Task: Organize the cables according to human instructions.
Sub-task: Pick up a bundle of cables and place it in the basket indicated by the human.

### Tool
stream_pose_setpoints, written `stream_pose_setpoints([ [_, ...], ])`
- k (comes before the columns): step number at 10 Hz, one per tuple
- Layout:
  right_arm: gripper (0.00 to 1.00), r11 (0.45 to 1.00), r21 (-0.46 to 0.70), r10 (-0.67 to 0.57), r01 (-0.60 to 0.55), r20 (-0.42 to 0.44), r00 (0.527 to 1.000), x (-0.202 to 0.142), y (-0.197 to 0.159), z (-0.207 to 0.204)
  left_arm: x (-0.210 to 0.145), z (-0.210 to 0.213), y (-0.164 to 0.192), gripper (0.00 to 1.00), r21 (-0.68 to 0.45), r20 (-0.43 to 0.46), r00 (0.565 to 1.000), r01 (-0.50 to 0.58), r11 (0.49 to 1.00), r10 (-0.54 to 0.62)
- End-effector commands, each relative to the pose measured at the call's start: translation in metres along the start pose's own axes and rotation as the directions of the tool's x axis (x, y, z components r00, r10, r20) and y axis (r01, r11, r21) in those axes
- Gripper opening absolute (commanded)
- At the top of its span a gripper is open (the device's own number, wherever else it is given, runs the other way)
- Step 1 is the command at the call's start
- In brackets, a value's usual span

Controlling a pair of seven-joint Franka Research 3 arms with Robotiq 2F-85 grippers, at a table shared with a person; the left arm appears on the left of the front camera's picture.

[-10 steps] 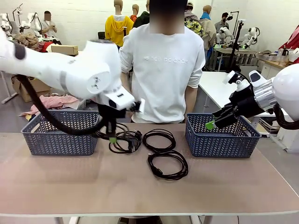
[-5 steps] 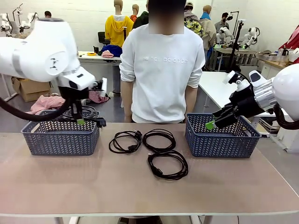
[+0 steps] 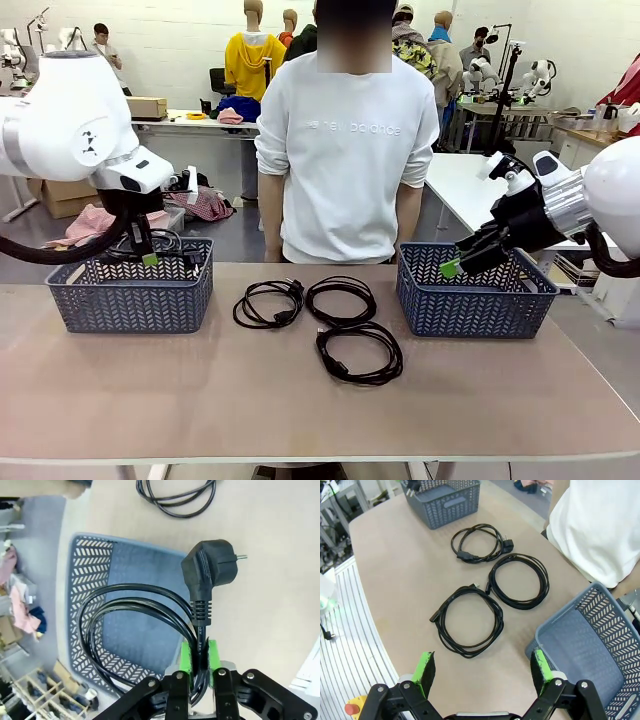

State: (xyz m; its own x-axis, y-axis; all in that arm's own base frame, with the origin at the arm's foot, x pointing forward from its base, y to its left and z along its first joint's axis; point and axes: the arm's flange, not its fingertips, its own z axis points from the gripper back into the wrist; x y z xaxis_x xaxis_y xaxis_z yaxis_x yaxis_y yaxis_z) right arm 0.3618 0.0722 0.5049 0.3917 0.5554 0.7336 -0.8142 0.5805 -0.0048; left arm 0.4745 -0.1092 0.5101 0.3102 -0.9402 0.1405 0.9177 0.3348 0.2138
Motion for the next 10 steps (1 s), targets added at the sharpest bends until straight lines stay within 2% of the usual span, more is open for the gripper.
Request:
stream_pose_setpoints([
  [1, 1.0, 1.0, 0.013, -0.001, 0.001, 0.015, 1.0, 0.001, -0.001, -0.001, 0.001, 0.004, -0.002, 0.0, 0.008, -0.002, 1.0, 0.009, 1.0, -0.009],
  [7, 1.0, 1.0, 0.013, -0.001, 0.001, 0.015, 1.0, 0.001, -0.001, -0.001, 0.001, 0.004, -0.002, 0.0, 0.008, -0.002, 1.0, 0.009, 1.0, -0.009],
  [8, 1.0, 1.0, 0.013, -0.001, 0.001, 0.015, 1.0, 0.001, -0.001, -0.001, 0.004, 0.0, -0.002, 0.16, -0.001, -0.002, 1.0, 0.009, 1.0, -0.009],
  [10, 1.0, 1.0, 0.013, -0.001, 0.001, 0.015, 1.0, 0.001, -0.001, -0.001, -0.008, -0.001, 0.017, 0.16, 0.001, -0.015, 1.0, -0.014, 1.0, 0.014],
])
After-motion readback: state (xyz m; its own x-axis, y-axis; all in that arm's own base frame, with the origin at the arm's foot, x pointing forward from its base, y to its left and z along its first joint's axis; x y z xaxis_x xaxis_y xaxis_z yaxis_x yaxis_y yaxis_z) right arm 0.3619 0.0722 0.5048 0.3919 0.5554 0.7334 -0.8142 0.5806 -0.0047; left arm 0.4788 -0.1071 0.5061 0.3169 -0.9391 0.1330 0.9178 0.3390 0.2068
